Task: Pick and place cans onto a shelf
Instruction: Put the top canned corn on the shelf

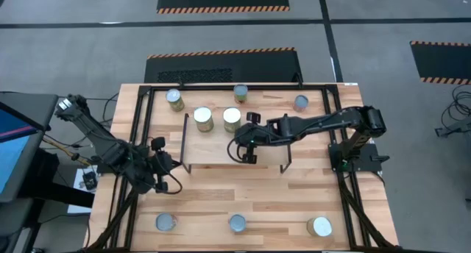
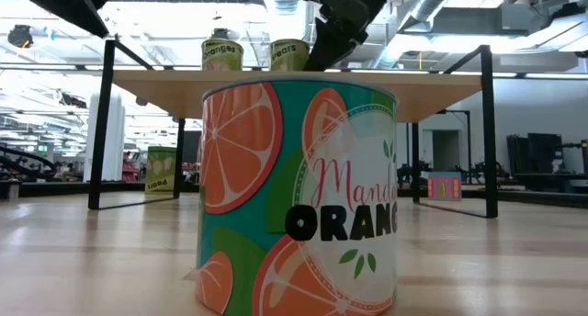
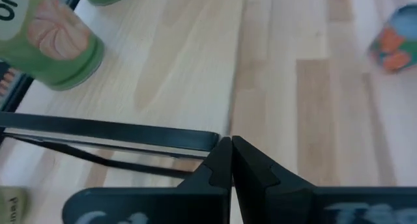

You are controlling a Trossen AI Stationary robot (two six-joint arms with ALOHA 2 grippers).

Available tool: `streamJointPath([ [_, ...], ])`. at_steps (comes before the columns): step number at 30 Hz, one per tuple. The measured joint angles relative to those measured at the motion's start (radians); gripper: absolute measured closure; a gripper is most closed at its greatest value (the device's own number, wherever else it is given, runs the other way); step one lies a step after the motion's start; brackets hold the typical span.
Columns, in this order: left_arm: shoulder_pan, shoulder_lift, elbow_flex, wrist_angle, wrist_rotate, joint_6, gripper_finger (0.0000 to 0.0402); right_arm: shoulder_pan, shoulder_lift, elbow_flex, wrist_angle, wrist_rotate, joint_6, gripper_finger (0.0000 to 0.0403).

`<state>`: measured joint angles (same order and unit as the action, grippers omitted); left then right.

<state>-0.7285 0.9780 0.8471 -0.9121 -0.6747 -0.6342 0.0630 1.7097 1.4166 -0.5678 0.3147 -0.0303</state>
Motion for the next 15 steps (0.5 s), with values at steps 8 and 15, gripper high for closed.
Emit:
streamJointPath([
  [8, -0.039, -0.210, 0.000, 0.072, -0.084, 0.097, 0.0401, 0.017, -0.087, -0.003, 0.014, 0.008, -0.081, 0.0398],
  [15, 0.008, -0.443, -0.114, 0.306, -0.087, 0.309, 0.0401, -0.032, -0.253, -0.246, 0.330, -0.075, -0.129, 0.0399],
])
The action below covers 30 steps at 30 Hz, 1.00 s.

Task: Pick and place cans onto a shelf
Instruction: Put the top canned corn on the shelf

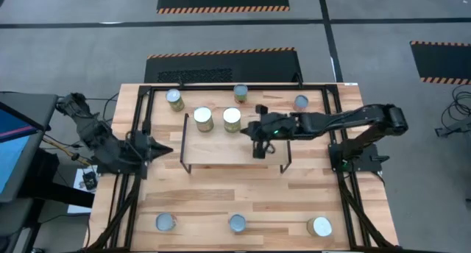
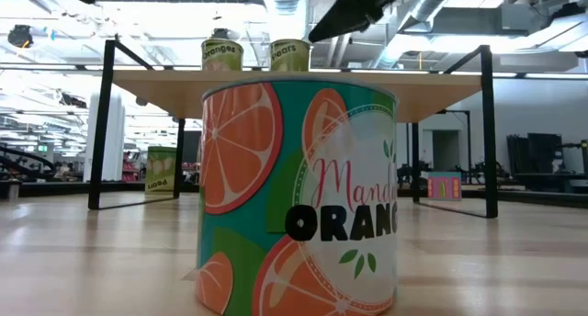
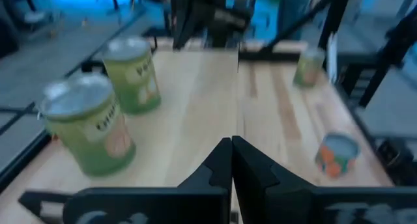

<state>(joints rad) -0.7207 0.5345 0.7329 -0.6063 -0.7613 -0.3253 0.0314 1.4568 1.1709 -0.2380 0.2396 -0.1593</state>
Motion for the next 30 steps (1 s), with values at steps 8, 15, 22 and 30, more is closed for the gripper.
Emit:
streamJointPath([
  [8, 0.134, -0.202, -0.135, 0.140, 0.086, 0.133, 0.0401, -0.041, -0.174, -0.185, 0.181, -0.039, 0.024, 0.0398],
  [15, 0.270, -0.211, -0.149, 0.153, 0.211, 0.185, 0.0401, -0.065, -0.249, -0.195, 0.164, -0.036, -0.003, 0.0398],
  [22, 0.390, -0.199, -0.149, 0.153, 0.341, 0.224, 0.0401, -0.104, -0.246, -0.195, 0.168, -0.082, -0.023, 0.0399],
  [30, 0.486, -0.203, -0.149, 0.153, 0.438, 0.269, 0.0401, -0.113, -0.241, -0.195, 0.168, -0.085, -0.025, 0.0399],
])
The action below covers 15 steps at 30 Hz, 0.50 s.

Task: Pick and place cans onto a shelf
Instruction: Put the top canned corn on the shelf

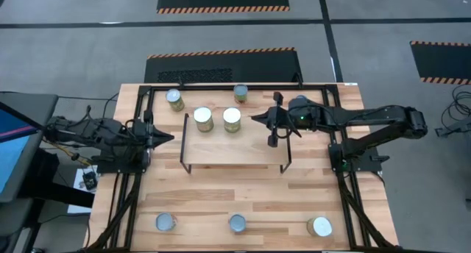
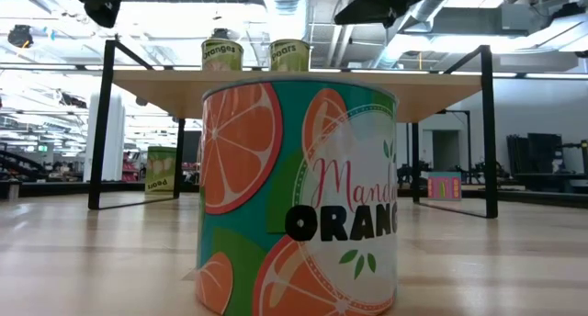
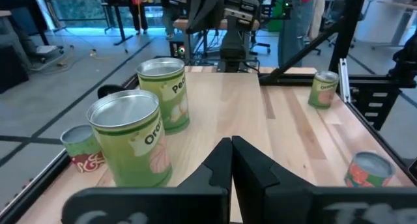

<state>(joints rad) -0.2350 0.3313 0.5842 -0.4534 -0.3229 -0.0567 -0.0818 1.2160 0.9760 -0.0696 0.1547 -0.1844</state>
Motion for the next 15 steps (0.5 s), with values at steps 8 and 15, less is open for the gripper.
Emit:
streamJointPath([
  [8, 0.071, 0.003, 0.000, 0.009, 0.007, 0.026, 0.0401, -0.005, -0.001, 0.000, -0.005, 0.000, -0.005, 0.0399],
  [15, 0.121, 0.051, 0.000, 0.083, 0.072, 0.077, 0.0401, -0.032, -0.001, 0.000, -0.019, 0.002, -0.009, 0.0399],
])
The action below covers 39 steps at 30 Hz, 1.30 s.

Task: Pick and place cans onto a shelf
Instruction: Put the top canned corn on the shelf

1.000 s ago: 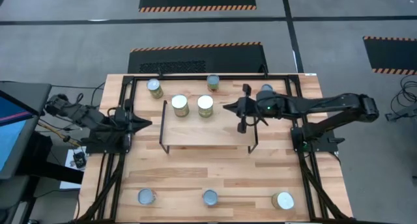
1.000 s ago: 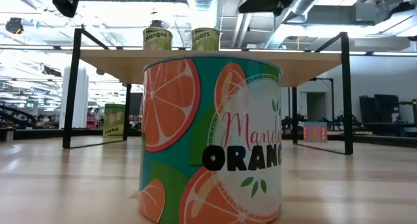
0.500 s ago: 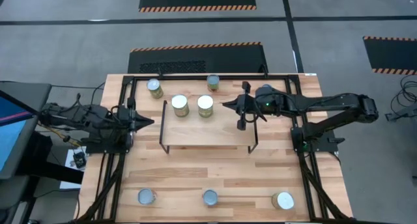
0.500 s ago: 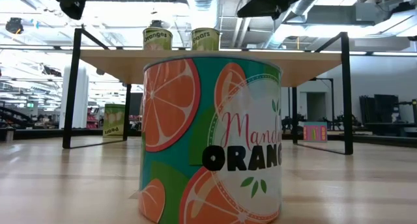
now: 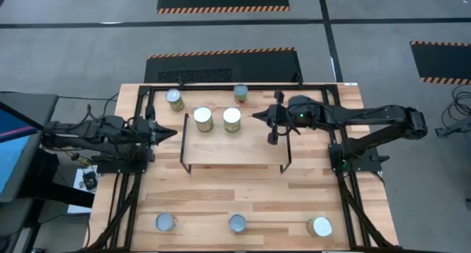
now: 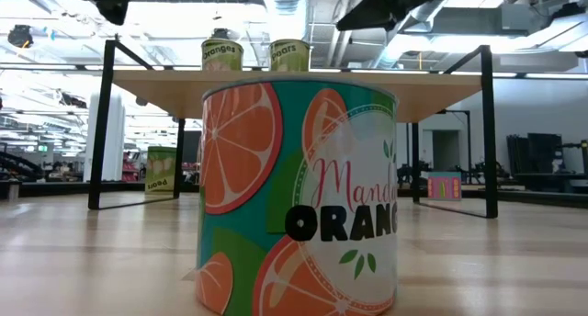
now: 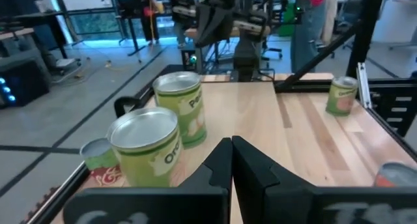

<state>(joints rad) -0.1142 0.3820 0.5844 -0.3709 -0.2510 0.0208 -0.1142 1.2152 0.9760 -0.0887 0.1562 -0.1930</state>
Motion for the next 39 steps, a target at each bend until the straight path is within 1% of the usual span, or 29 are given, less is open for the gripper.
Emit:
streamJointPath([
  [4, 0.031, 0.045, 0.000, 0.040, 0.028, 0.029, 0.0401, -0.022, -0.001, 0.000, -0.040, 0.001, -0.025, 0.0398],
  [9, 0.052, 0.062, 0.000, 0.098, 0.061, 0.054, 0.0401, -0.063, -0.042, 0.002, -0.073, 0.003, -0.026, 0.0399],
  [14, 0.053, 0.061, 0.000, 0.097, 0.062, 0.054, 0.0401, -0.079, -0.072, 0.002, -0.097, 0.001, -0.027, 0.0399],
  [20, 0.053, 0.063, 0.000, 0.094, 0.055, 0.054, 0.0401, -0.079, -0.069, 0.002, -0.117, 0.002, -0.019, 0.0399],
  [22, 0.053, 0.062, -0.016, 0.117, 0.054, 0.054, 0.0401, -0.079, -0.063, 0.001, -0.121, 0.001, -0.012, 0.0399],
  [29, 0.054, 0.023, -0.143, 0.244, 0.053, 0.041, 0.0401, -0.079, -0.063, 0.000, -0.121, 0.002, -0.006, 0.0399],
  [39, 0.054, 0.017, -0.152, 0.258, 0.053, 0.038, 0.0401, -0.078, -0.064, 0.000, -0.121, 0.002, 0.002, 0.0399],
])
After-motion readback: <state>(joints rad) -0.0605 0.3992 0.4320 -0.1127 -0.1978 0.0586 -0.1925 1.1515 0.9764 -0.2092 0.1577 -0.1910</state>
